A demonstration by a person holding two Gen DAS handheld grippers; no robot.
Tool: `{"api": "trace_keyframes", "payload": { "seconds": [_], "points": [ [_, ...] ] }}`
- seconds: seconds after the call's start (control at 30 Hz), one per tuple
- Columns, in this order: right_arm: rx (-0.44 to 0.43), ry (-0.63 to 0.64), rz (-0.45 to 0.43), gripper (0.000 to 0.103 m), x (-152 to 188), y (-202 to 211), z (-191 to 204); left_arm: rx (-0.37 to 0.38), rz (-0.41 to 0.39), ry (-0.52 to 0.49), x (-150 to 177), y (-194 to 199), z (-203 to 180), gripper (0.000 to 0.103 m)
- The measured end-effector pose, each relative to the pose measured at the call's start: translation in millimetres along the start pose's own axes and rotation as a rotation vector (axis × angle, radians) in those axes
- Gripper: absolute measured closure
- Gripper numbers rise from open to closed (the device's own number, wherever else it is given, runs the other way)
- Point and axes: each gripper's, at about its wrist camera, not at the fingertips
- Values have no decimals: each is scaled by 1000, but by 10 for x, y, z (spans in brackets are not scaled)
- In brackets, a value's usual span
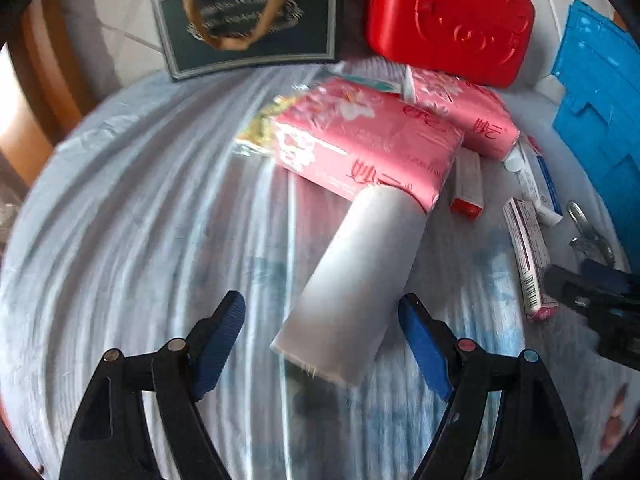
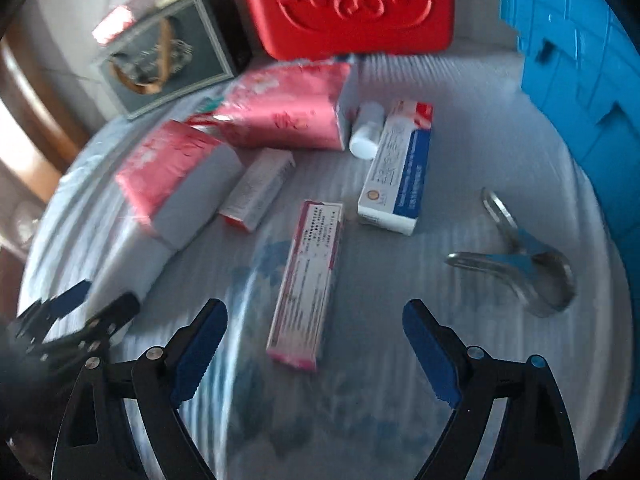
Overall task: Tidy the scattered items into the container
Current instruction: 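Grasp the white lint roller with the left tool while the right tool grasps a white medicine box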
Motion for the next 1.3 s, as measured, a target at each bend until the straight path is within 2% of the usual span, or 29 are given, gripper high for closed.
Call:
{"api": "trace_keyframes", "payload": {
  "seconds": [0.07,0.1,0.17,0.2,0.27,0.33,0.4,0.57,0.6,0.63,0.67,0.77,0.83,0.87,0.93,0.97,1.0,1.13,1.23,1.3],
  "points": [
    [21,-24,3,13,4,-150,7,8,12,-11,4,-134,-12,24],
    [36,-27,-9,8,14,-196,18,-11,1,-29,9,-159,-39,21],
    [71,-19,-29,4,27,-228,68,-22,-39,-47,32,-182,-76,20],
    [77,-16,-37,0,36,-239,91,-15,-51,-41,45,-203,-74,14],
    [111,-2,-75,0,77,-256,132,-28,-60,-35,62,-247,-61,0],
    [156,11,-108,0,125,-271,167,-29,-68,-23,71,-263,-51,0],
    [157,2,-168,0,202,-244,161,-36,-89,-20,98,-247,-72,0],
    [154,11,-143,1,178,-227,143,-36,-74,-21,30,-242,-30,1],
    [150,11,-135,8,181,-214,154,-38,-68,-17,25,-217,-28,11],
    [137,13,-141,15,162,-177,164,-41,-70,-17,17,-184,-40,17],
    [125,18,-164,27,162,-126,184,-44,-75,-24,8,-165,-57,23],
    [95,-13,-147,31,130,-196,201,-21,-68,-28,-23,-196,-130,23],
    [110,-12,-158,33,125,-218,197,-37,-75,-15,-35,-196,-159,23],
    [124,-3,-170,38,130,-225,210,-41,-73,-6,-43,-191,-173,24],
    [147,20,-193,49,155,-237,234,-47,-60,6,-55,-163,-220,35],
    [145,27,-196,62,158,-242,254,-48,-57,5,-54,-150,-259,48],
    [144,35,-199,73,160,-235,268,-50,-52,-1,-49,-129,-303,55],
    [111,16,-196,74,174,-172,197,-43,-38,15,21,-45,-412,57],
    [86,30,-242,74,192,69,141,-73,-81,31,96,190,-431,58],
    [57,51,-242,75,218,220,145,-89,-103,42,116,367,-451,58]
  ]
}}
Point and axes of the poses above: each gripper's, at about its wrist camera, not at the fingertips, and y roughly against the way its jaws point, z to its left, x to its underside, and after that the axes turned 9 degrees about -y, right-handed
